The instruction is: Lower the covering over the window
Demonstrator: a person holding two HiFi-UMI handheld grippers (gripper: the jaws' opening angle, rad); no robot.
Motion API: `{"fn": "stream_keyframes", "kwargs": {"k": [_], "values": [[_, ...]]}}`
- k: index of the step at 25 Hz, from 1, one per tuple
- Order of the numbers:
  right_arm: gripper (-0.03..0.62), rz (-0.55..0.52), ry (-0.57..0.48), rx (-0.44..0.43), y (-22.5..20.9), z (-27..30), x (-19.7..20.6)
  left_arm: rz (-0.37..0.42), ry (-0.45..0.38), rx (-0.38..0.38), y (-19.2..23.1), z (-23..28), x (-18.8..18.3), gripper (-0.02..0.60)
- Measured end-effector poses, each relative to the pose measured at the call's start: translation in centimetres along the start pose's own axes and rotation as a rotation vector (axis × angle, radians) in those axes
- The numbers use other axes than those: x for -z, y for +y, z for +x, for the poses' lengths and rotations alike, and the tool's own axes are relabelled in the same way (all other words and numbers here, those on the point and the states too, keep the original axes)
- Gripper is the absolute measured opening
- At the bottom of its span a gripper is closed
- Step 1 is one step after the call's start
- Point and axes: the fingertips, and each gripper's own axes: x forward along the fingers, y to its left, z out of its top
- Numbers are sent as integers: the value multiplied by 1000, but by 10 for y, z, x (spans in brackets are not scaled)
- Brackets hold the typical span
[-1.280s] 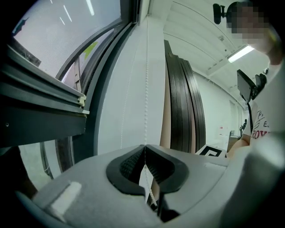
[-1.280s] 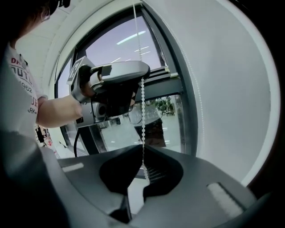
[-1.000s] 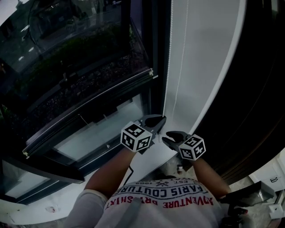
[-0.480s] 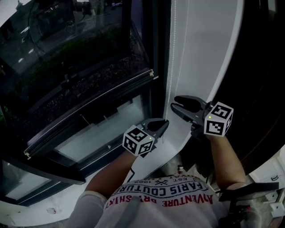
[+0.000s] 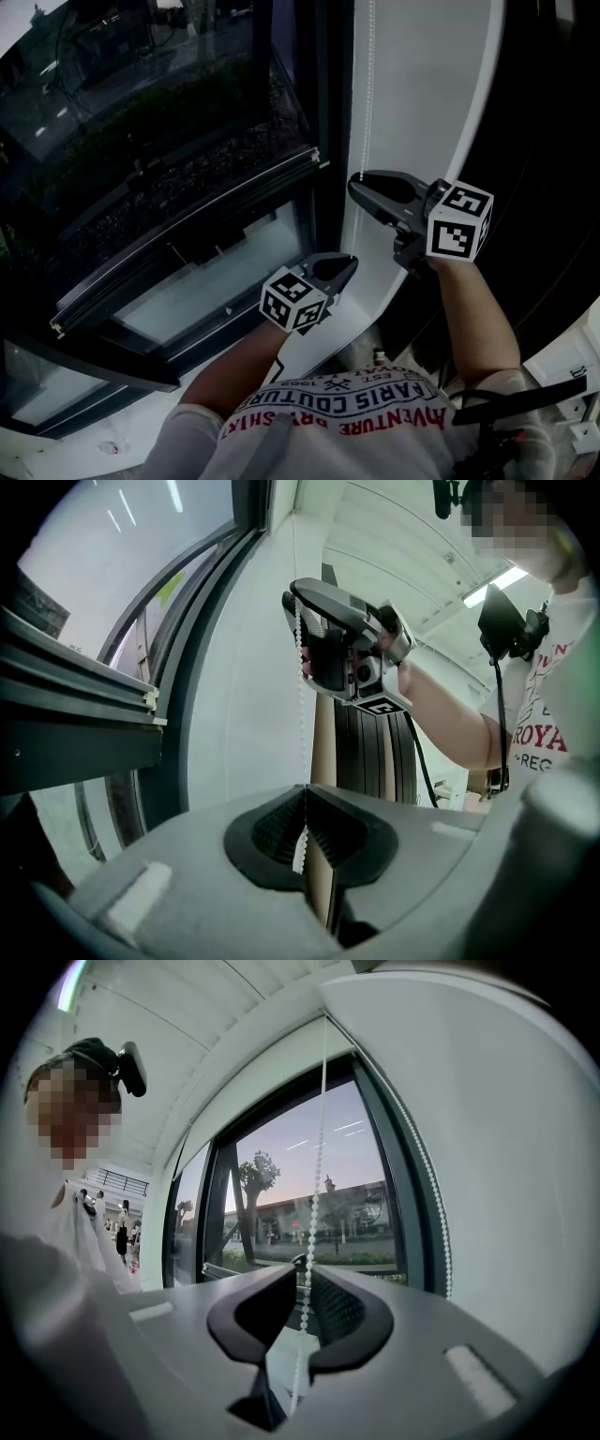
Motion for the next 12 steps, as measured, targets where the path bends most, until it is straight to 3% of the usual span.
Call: {"fn": "stream_keyframes", "kwargs": {"k": [9, 12], "values": [[17, 36, -13, 47, -11, -4, -2, 6, -5, -12, 2, 5, 0, 9], [14, 49, -4, 67, -15, -3, 7, 23, 35, -14, 5, 8, 11, 9]]}}
